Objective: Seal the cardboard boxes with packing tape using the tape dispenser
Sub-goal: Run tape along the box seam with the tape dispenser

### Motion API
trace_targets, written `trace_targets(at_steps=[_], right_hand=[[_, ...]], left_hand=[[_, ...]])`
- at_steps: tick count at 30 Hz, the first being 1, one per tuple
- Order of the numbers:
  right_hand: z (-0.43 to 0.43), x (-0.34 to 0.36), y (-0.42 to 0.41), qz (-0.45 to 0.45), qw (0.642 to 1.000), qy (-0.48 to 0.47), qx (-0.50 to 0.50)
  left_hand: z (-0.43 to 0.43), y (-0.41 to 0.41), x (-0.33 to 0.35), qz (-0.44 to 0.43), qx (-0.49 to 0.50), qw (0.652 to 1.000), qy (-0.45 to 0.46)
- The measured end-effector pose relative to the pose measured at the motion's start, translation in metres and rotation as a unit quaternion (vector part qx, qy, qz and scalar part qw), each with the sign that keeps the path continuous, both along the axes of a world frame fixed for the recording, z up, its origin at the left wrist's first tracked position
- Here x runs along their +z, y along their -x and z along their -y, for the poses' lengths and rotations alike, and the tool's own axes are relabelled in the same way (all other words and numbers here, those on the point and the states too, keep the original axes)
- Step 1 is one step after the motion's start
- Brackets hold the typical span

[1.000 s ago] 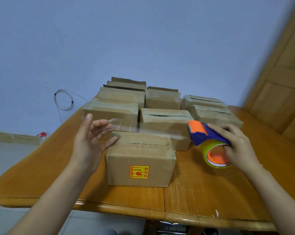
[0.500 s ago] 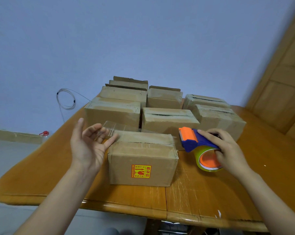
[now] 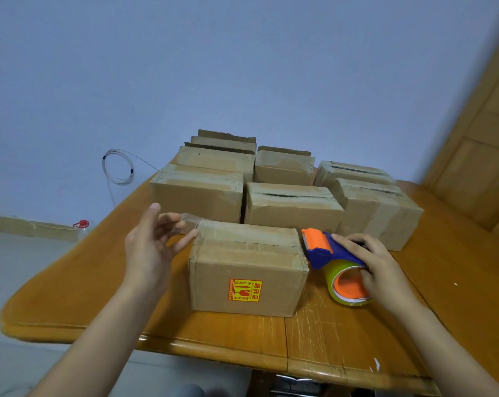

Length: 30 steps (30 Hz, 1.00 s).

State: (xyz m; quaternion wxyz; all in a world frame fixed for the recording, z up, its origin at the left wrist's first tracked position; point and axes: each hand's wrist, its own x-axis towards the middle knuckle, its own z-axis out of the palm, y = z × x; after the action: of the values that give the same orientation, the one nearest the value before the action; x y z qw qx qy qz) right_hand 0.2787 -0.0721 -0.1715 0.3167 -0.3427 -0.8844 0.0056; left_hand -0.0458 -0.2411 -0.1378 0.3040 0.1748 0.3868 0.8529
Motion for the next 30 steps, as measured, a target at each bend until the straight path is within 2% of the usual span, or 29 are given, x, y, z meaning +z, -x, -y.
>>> trace_targets(at_steps=[5,13,22,30], right_hand=[[-0.001,0.0,0.0,0.001,1.0,-0.002,0.006],[-0.001,-0.003,0.0,-0.006,1.0,0.005,0.006],[0.001,-0.003,0.0,-0.014,1.0,0.01,0.002],[0.004,-0.007,0.005,-0.025,0.999,0.026,0.001]], left_hand=[[0.004,0.009,-0.002,-0.18,0.056,0.979,0.071],[0.002,0.017,-0.011,-0.291,0.075,0.942,0.149],[0.002,0.021,-0.021,-0.312,0.065,0.927,0.197],[0.001,0.008,-0.028,-0.287,-0.001,0.931,0.224]])
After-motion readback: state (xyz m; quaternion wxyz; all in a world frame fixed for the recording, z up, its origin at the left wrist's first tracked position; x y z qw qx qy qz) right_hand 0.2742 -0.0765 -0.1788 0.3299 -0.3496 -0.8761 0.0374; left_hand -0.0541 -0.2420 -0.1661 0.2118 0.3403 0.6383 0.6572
